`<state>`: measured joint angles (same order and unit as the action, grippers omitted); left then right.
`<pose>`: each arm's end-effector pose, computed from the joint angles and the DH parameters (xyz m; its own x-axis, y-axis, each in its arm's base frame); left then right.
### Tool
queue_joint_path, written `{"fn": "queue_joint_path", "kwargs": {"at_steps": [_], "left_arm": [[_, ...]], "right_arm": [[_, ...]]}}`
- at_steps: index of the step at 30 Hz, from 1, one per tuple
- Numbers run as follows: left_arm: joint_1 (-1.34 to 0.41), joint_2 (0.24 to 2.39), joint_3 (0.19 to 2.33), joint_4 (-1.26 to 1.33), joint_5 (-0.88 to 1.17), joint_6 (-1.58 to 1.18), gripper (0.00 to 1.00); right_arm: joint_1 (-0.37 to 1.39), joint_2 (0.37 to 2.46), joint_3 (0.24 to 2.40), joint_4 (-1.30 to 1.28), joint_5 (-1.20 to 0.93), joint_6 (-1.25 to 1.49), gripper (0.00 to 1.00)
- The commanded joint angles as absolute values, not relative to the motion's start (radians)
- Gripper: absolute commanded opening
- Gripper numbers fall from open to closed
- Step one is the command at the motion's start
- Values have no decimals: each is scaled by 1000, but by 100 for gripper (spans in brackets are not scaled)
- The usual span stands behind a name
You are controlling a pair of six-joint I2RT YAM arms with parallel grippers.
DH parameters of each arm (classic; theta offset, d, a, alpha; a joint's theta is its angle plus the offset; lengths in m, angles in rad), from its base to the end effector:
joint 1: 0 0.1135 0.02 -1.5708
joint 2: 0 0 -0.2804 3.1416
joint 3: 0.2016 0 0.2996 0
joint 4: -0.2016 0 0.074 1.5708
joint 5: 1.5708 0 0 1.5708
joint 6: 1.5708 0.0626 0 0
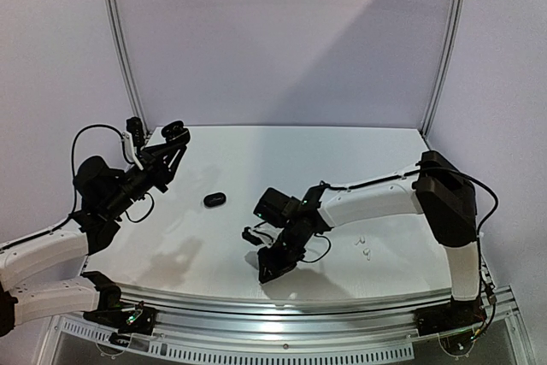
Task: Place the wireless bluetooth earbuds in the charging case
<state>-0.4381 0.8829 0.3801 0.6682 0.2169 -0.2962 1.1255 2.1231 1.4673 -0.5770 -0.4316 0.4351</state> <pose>0.2310 -0.1231 0.2635 -0.0344 -0.2986 -0.9537 0.6236 0.7393 -0.2540 0.1830 0.4442 0.0973 -0.7392 -0.6599 -0.1344 -0.6262 0.6001 0.4976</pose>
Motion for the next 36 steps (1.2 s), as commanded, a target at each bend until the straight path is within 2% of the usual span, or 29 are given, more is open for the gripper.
{"fn": "queue_joint_path", "kwargs": {"at_steps": [1, 10, 15, 22, 31, 36], "left_arm": [[-437, 869, 370, 680, 217, -282, 0], [-437, 867, 370, 681, 213, -283, 0], [-437, 865, 371, 683, 210, -282, 0], [-437, 862, 371, 684, 207, -281, 0], [-436, 861, 370, 684, 202, -279, 0], [-437, 863, 371, 684, 202, -281, 0]], "right_arm": [[1074, 2130, 1376, -418, -737, 605, 5], [987, 2145, 1219, -210, -816, 882, 4], [944, 2136, 1138, -86, -823, 1044, 11], [911, 2158, 1109, -91, -827, 1083, 15], [875, 2130, 1073, -159, -775, 1073, 27], [867, 2107, 1076, -231, -731, 1045, 31]]}}
